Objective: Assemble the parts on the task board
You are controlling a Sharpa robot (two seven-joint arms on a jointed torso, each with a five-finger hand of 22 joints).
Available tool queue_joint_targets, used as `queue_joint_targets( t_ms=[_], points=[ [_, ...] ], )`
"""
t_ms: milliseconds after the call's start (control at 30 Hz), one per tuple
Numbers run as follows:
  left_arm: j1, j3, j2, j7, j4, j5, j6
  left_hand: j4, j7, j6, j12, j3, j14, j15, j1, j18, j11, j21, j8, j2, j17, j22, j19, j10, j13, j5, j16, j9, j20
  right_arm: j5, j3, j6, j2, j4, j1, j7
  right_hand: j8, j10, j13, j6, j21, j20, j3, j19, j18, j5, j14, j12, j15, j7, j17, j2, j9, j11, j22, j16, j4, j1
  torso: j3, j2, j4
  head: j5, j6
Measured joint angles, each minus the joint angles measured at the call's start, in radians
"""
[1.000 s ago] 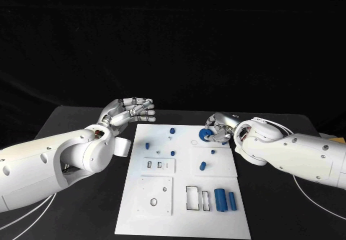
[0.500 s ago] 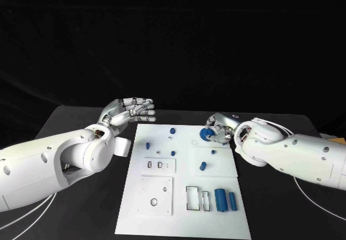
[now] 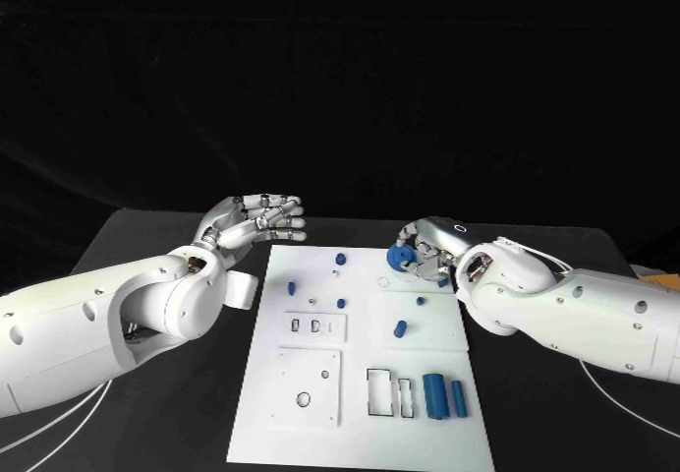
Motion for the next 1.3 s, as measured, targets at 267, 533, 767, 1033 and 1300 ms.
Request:
queue_joint_targets(
  t_ms=[267, 533, 767, 1033, 1300],
  points=[
    [0.0, 0.0, 0.004, 0.0, -0.003, 0.0, 0.0, 0.0, 0.0, 0.0, 0.0, 0.0, 0.0, 0.0, 0.0, 0.0, 0.0, 0.0, 0.0, 0.0, 0.0, 0.0, 0.0, 0.0, 0.0, 0.0, 0.0, 0.0, 0.0, -0.043, 0.004, -0.038, 0.028, 0.074, 0.009, 0.0, 0.0, 0.004, 0.0, 0.002, 0.0, -0.004, 0.0, 0.004, 0.0, 0.0, 0.004, 0.0, -0.004, 0.001, 0.0, -0.003, 0.0, -0.003, 0.0, 0.0, 0.0, -0.013, -0.0006, -0.001, 0.0, 0.007, 0.0],
    [0.0, 0.0, 0.009, -0.001, -0.014, 0.0, 0.001, 0.0, 0.0, 0.0, 0.0, 0.0, 0.0, 0.0, 0.0, 0.0, -0.004, 0.0, 0.0, 0.0, 0.002, 0.0, 0.0, -0.004, 0.0, 0.0, 0.0, 0.0, 0.0, -0.071, 0.004, -0.05, 0.09, 0.08, 0.01, -0.002, 0.0, 0.003, 0.0, 0.006, 0.0, -0.004, 0.003, 0.004, 0.0, 0.004, 0.004, 0.0, -0.004, 0.001, 0.0, -0.003, 0.0, -0.003, 0.0, 0.0, 0.003, -0.013, -0.0007, -0.001, 0.0008, 0.006, 0.0],
    [0.0, 0.0, 0.015, -0.001, -0.019, 0.0, 0.001, 0.0, 0.0, 0.0, 0.0, 0.0, 0.0, 0.0, 0.0, 0.0, -0.004, 0.0, 0.0, 0.0, 0.002, 0.0, 0.0, -0.004, 0.0, 0.0, 0.0, 0.0, 0.0, -0.081, -0.001, -0.048, 0.146, 0.044, -0.001, -0.006, 0.0, 0.003, 0.0, 0.006, 0.0, -0.004, 0.003, 0.004, 0.0, 0.005, 0.004, 0.0, -0.004, 0.001, 0.0, -0.003, 0.0, -0.003, 0.0, 0.0, 0.003, -0.013, -0.0004, 0.001, 0.0004, 0.007, 0.002],
    [0.0, 0.0, 0.018, 0.0, -0.02, 0.0, 0.001, -0.003, 0.0, 0.0, 0.0, 0.003, 0.0, 0.0, -0.004, 0.0, -0.004, 0.004, 0.0, 0.004, 0.002, 0.0, 0.0, -0.004, 0.0, 0.0, 0.0, 0.0, 0.0, -0.085, -0.005, -0.038, 0.198, -0.001, -0.02, -0.009, 0.0, 0.003, 0.0, 0.007, 0.0, -0.004, 0.003, 0.004, 0.0, 0.005, 0.004, 0.0, -0.004, -0.001, 0.0, -0.01, 0.0, -0.003, 0.0, 0.0, 0.003, -0.02, -0.0001, 0.002, 0.0005, 0.01, 0.002],
    [0.0, 0.0, 0.017, 0.0, -0.019, 0.001, 0.001, -0.003, 0.0, 0.0, 0.0, 0.003, 0.0, 0.0, -0.004, 0.0, -0.004, 0.004, 0.0, 0.004, 0.003, 0.0, 0.0, -0.004, 0.0, 0.0, 0.0, 0.0, 0.0, -0.087, -0.005, -0.024, 0.23, -0.037, -0.031, -0.012, 0.0, 0.003, -0.001, 0.007, 0.0, -0.004, 0.003, 0.004, 0.0, 0.005, 0.004, 0.0, -0.004, -0.001, 0.0, -0.012, 0.0, -0.003, 0.0, 0.0, 0.003, -0.023, 0.0, 0.002, 0.0002, 0.011, -0.002]
  ],
)
